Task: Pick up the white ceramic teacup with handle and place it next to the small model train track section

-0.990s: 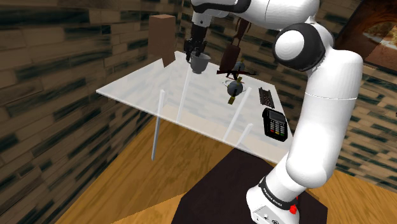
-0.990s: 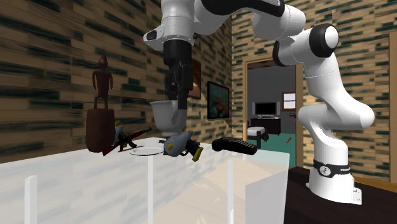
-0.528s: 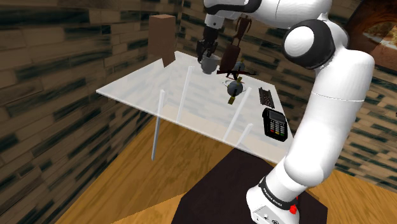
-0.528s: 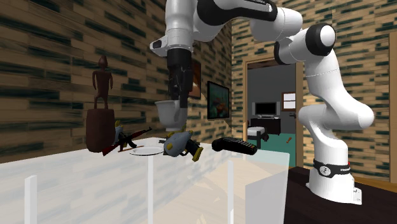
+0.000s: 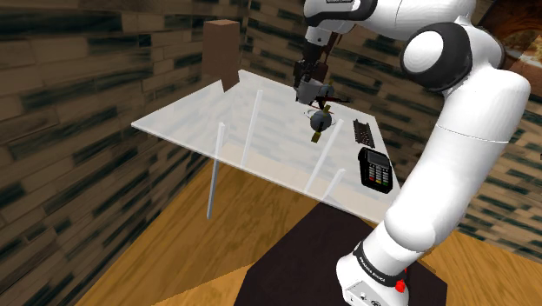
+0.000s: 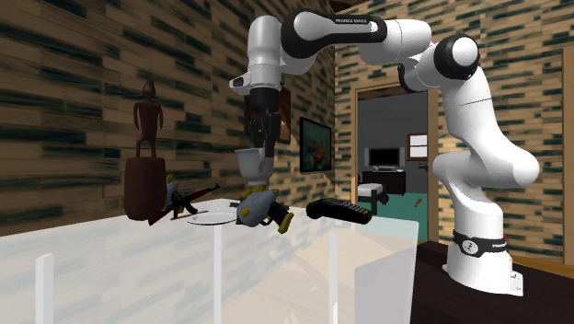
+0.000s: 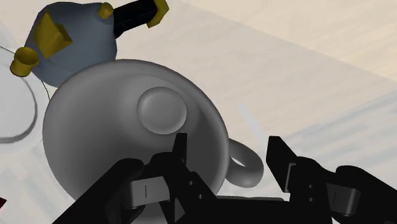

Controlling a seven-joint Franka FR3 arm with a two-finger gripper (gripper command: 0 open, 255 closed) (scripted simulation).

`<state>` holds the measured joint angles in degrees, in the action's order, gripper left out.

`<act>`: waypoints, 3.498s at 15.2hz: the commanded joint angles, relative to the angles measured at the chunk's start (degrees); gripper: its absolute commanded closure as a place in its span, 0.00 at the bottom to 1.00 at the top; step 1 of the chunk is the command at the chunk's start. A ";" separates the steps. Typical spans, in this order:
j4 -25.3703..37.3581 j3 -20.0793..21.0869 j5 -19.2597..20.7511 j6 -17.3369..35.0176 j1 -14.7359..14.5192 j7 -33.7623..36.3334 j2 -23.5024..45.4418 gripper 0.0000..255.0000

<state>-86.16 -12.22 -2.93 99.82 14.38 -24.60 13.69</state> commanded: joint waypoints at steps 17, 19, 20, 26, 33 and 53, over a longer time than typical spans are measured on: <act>5.37 -8.02 -3.38 -1.95 15.31 -23.19 4.15 1.00; 7.68 -8.72 -4.18 -2.74 17.38 -25.76 5.86 1.00; 9.00 -9.04 -4.61 -3.19 18.47 -27.04 6.81 1.00; 20.73 -10.43 -7.91 -7.49 26.47 -34.70 14.86 1.00; 13.62 -10.35 -7.62 -1.46 25.49 -34.93 13.81 1.00; 0.62 -9.66 -8.68 13.00 24.52 -36.04 15.52 1.00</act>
<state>-85.33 -21.93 -11.47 112.29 38.79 -60.49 28.89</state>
